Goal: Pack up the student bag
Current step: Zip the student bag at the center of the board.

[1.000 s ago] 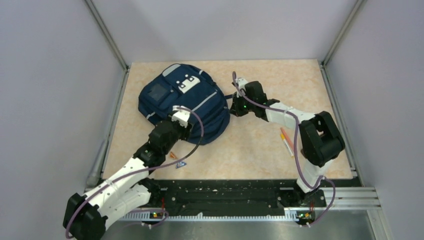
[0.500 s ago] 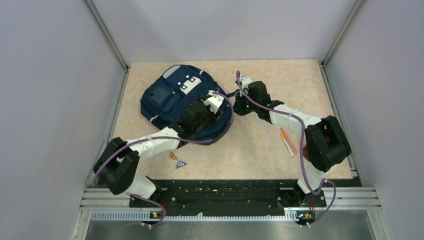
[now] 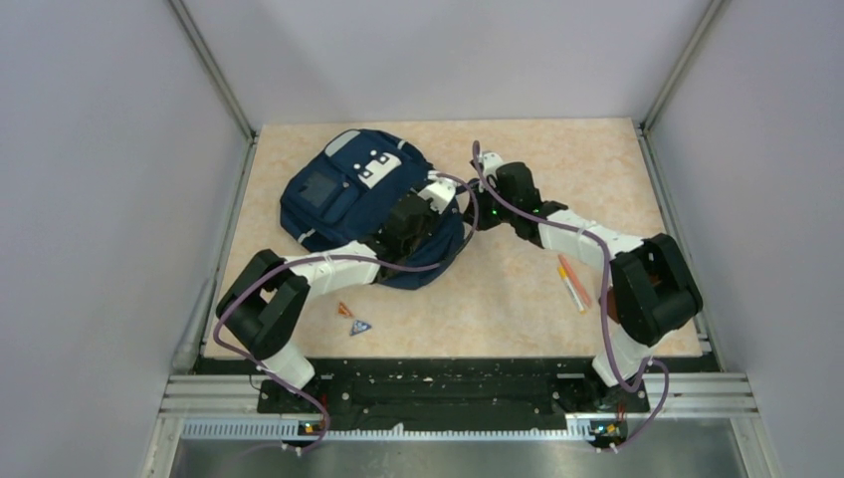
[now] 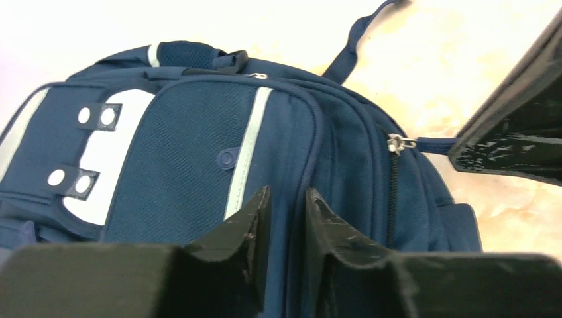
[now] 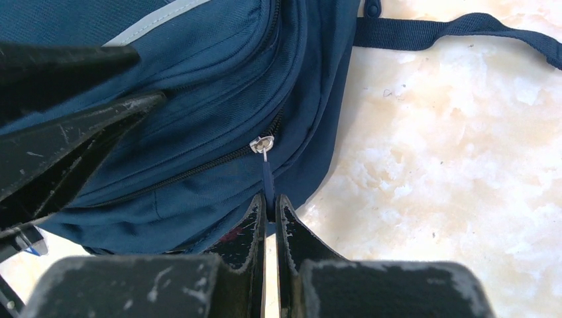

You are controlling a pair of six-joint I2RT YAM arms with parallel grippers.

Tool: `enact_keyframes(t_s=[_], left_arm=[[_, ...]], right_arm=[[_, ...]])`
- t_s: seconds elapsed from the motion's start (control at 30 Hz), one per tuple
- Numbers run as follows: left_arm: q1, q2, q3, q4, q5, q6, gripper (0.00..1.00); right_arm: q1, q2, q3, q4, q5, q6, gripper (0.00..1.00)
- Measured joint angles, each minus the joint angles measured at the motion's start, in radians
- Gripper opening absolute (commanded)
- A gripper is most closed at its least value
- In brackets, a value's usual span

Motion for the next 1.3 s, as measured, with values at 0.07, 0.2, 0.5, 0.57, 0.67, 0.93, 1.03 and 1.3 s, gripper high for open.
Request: enact_keyframes(t_s=[0.07, 0.2, 0.5, 0.57, 0.67, 0.93, 1.03, 1.3], left_arm=[[-0.008, 0.002, 0.0, 0.005, 0.006, 0.002, 0.0], [-0.016, 0.002, 0.0, 0.006, 0.014, 0.019, 0.0], [-0.005, -0.121, -0.109, 0.051, 0.146, 0.051, 0.0], [-0.002, -0.16, -0.138, 0.051, 0.18, 0.059, 0.0], [-0.001, -0.202, -0.17, 0.04, 0.223, 0.072, 0.0], [0.011, -0.267, -0.18, -0.018, 0.309, 0.104, 0.0], [0.012, -0.294, -0.18, -0.05, 0.327, 0.113, 0.0], [0.012, -0.327, -0.164, -0.146, 0.364, 0.129, 0.0]], right_arm=[[0.0, 0.0, 0.0, 0.002, 0.008, 0.003, 0.0], [0.003, -0.002, -0.012, 0.023, 0.042, 0.016, 0.0], [0.01, -0.002, -0.012, 0.035, 0.117, 0.047, 0.0], [0.01, 0.0, -0.008, 0.039, 0.119, 0.045, 0.0], [0.009, 0.008, 0.011, 0.038, 0.119, 0.028, 0.0], [-0.003, 0.063, 0.121, -0.008, 0.058, -0.087, 0.0], [-0.007, 0.118, 0.197, -0.032, 0.022, -0.139, 0.0], [-0.02, 0.303, 0.405, -0.069, -0.075, -0.21, 0.0]])
